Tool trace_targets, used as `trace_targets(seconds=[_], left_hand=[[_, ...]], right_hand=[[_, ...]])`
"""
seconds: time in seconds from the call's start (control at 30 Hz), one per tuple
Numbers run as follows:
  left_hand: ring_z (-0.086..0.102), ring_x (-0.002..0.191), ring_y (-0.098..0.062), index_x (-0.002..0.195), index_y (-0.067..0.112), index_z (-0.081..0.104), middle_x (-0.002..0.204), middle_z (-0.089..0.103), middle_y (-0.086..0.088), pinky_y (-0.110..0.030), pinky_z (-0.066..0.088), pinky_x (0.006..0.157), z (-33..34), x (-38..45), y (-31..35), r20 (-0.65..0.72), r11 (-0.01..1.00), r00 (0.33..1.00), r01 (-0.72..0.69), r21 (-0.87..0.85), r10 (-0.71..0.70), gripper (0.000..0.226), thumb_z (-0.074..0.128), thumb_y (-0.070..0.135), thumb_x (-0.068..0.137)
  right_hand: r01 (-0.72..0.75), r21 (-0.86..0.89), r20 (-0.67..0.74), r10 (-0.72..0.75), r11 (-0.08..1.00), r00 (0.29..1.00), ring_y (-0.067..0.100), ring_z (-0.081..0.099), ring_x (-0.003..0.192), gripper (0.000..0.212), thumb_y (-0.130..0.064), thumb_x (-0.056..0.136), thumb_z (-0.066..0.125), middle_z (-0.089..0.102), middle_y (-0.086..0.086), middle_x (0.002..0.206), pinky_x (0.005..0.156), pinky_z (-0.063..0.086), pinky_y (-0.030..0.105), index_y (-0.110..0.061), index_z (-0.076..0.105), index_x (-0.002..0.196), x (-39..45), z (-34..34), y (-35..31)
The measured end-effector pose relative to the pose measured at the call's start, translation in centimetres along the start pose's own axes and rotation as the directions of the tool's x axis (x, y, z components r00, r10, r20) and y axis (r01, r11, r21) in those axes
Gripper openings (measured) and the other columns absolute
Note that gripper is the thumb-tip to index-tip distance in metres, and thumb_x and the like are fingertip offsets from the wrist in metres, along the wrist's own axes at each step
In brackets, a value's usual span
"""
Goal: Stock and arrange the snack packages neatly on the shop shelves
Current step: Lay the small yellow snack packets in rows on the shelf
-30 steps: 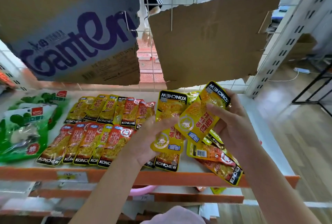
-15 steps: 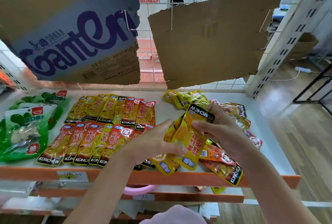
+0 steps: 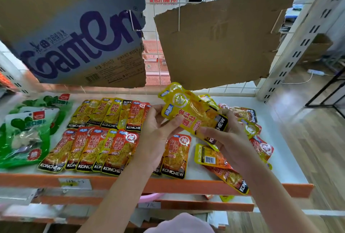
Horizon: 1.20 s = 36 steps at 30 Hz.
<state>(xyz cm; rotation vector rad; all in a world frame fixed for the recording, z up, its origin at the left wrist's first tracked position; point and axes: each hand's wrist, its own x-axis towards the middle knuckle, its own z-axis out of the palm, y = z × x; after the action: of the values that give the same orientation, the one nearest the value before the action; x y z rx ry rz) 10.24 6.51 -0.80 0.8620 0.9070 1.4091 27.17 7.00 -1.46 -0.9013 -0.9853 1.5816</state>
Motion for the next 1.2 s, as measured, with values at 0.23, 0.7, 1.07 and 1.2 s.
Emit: trace_targets(seconds=[0.23,0.7,1.07,1.2], left_hand=[[0.064,0.075,-0.011,0.097,0.016,0.058,0.081,0.069,0.004,-0.020,0.053,0.064,-0.9,0.1,0.4,0.026,0.996,1.000,-0.010,0.094,0.008,0.025,0.063,0.002,0.076],[0.057,0.102,0.001,0.105,0.032,0.053,0.115,0.058,0.001,-0.018,0.049,0.076,-3.8,1.4,0.1,-0.091,0.891,0.996,0.037,0.453,0.005,0.018,0.053,0.017,0.094],[0.042,0.123,-0.021,0.132,0.020,0.043,0.136,0.043,-0.004,-0.024,0.031,0.088,-6.3,8.4,-4.1,-0.051,0.377,0.999,0.045,0.925,0.006,0.058,0.069,0.011,0.081],[0.037,0.120,-0.025,0.128,0.019,0.048,0.127,0.036,-0.007,-0.032,0.034,0.097,-7.5,8.5,-5.8,0.003,0.021,0.993,-0.005,1.000,0.117,0.049,0.067,0.024,0.082]], right_hand=[[-0.056,0.032,0.216,0.047,0.998,0.975,0.017,0.065,0.086,0.027,-0.032,0.077,0.068,0.067,0.001,0.094,0.074,0.054,0.029,-0.021,0.067,0.101,-0.2,-0.5,-0.4],[-0.028,-0.268,0.085,0.052,0.963,0.995,0.018,0.068,0.080,0.019,-0.026,0.079,0.063,0.072,0.002,0.091,0.064,0.057,0.031,-0.020,0.068,0.097,0.6,-0.9,1.1],[-0.258,-0.625,-0.171,0.193,0.736,0.966,0.022,0.061,0.069,0.008,-0.008,0.087,0.060,0.059,0.010,0.081,0.062,0.054,0.036,-0.006,0.056,0.094,5.3,-1.7,4.6],[-0.218,-0.693,-0.185,0.123,0.688,0.975,0.023,0.064,0.076,0.011,-0.014,0.087,0.062,0.063,0.011,0.088,0.065,0.056,0.040,-0.009,0.057,0.094,7.3,-1.6,4.7]])
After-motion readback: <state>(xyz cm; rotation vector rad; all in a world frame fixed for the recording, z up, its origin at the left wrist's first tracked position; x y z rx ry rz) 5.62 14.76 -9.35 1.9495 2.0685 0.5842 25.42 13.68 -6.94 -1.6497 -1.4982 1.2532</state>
